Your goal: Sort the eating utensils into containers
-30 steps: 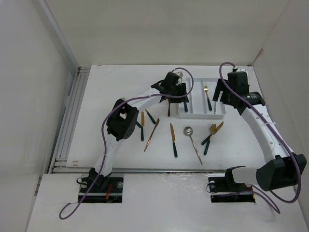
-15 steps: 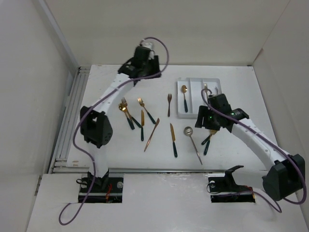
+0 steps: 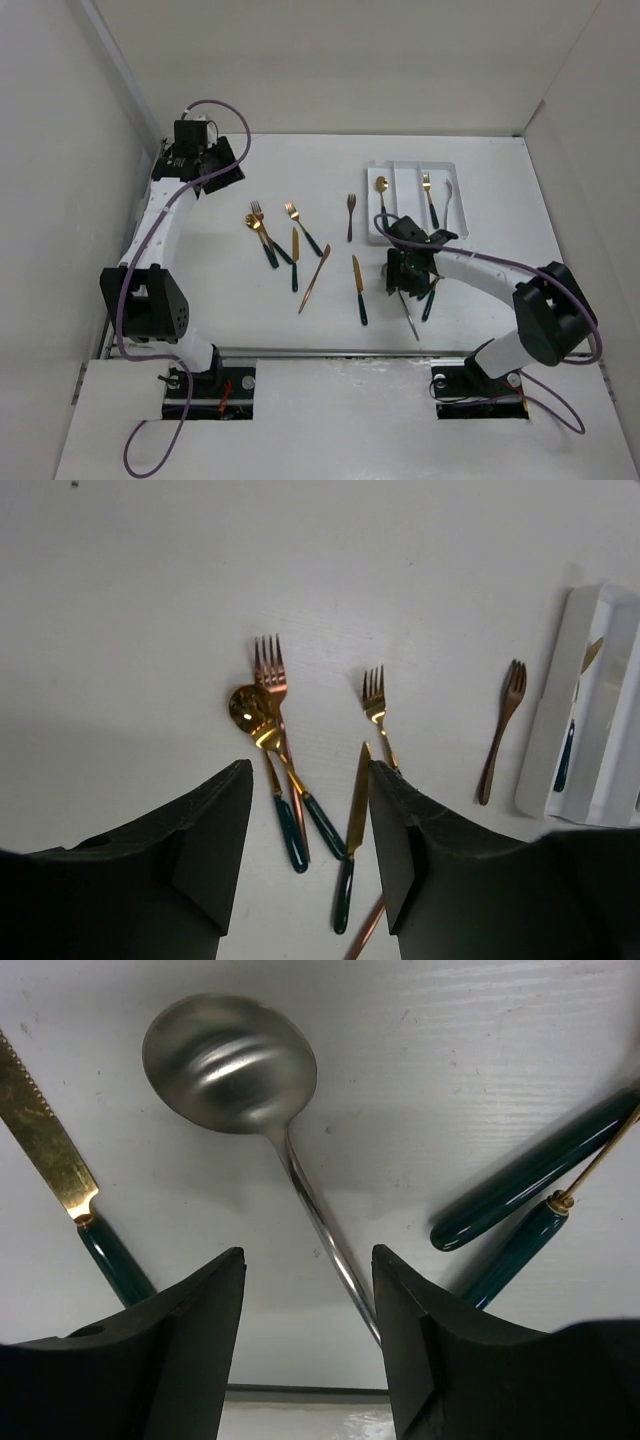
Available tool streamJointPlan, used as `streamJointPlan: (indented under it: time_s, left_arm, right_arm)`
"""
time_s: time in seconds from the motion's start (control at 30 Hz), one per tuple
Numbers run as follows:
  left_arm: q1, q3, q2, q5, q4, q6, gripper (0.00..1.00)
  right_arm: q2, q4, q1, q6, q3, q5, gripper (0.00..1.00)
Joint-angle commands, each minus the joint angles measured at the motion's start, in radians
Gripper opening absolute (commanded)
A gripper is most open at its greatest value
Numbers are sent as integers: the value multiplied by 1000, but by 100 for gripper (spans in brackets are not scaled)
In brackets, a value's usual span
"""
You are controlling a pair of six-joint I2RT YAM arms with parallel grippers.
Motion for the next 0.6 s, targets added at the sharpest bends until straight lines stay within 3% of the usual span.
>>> streamJointPlan:
  time_s: [0.0, 0.2, 0.33, 0.43, 0.47, 0.57]
  left_arm:
    - [28, -54, -82, 73, -9, -13, 46]
    - [51, -65, -122, 97, 11, -13, 46]
    - [86, -97, -145, 117, 20, -24, 46]
    - [97, -126, -166, 117, 31, -24, 46]
    - [106, -149, -166, 131, 31, -35, 46]
    - [115, -158, -176, 145, 42, -44, 46]
  right_arm:
    - [-1, 46, 4, 35, 14, 66, 59]
    - [97, 112, 4, 6, 3, 36, 56]
    - [127, 121, 13, -5, 3, 45, 46]
    - [117, 149, 25, -42, 3, 36, 23]
    - [117, 149, 48, -56, 12, 36, 0]
    - [108, 149, 86, -85, 23, 36, 0]
